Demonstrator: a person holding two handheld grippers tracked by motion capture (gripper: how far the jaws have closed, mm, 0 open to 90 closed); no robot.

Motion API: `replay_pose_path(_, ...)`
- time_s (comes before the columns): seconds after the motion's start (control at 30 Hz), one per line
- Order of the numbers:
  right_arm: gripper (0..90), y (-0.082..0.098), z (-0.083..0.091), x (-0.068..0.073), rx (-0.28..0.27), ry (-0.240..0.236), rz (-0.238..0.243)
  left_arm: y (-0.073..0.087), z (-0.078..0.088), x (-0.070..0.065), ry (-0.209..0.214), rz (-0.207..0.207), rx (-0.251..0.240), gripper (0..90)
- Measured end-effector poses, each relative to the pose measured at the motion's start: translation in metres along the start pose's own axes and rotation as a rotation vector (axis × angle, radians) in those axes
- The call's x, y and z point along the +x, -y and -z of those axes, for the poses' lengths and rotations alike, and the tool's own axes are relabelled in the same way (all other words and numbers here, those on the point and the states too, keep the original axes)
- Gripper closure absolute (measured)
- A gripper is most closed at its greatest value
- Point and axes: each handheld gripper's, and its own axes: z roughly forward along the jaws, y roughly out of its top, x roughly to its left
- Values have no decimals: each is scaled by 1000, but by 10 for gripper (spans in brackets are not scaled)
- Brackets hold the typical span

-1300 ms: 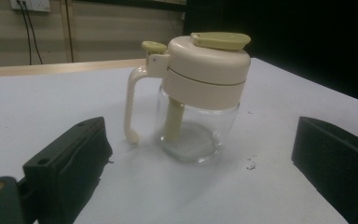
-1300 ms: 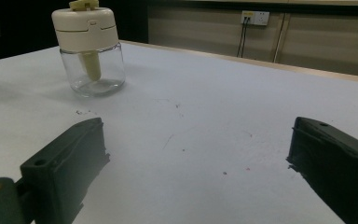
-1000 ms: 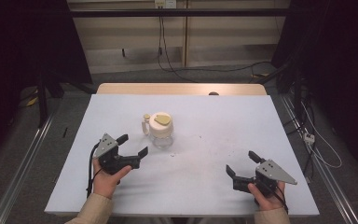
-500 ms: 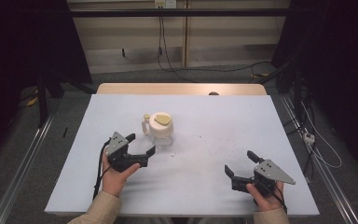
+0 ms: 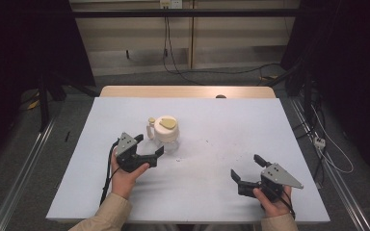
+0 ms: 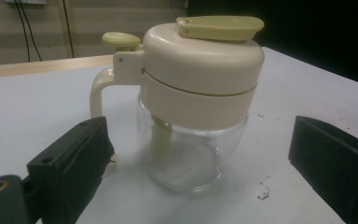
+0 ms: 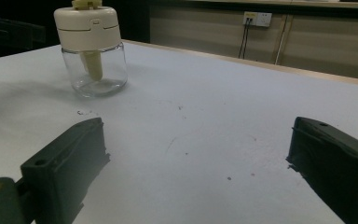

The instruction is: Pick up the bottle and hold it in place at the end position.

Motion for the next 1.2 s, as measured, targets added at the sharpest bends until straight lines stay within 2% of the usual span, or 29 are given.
replay_pose_path(0.27, 36, 0, -1, 0, -1, 6, -5, -1, -13, -3, 7, 2, 12, 52)
replay_pose_path(0.67, 38, 0, -1, -1, -3, 1, -6, -2, -27, -1, -21, 10, 18, 55)
replay_pose_path(0.8, 37, 0, -1, -1, -2, 2, -7, -3, -32, -3, -16, -3, 19, 55)
replay_pose_path(0.97, 38, 0, 0, -1, -2, 1, -8, -5, -39, -5, -29, 2, 15, 53)
replay_pose_path(1.1, 38, 0, 0, -1, -1, 0, -9, -3, -45, -5, -24, 13, 19, 53)
replay_pose_path(1.2, 38, 0, 0, -1, -2, 0, -9, -4, -47, -5, -26, 7, 19, 52)
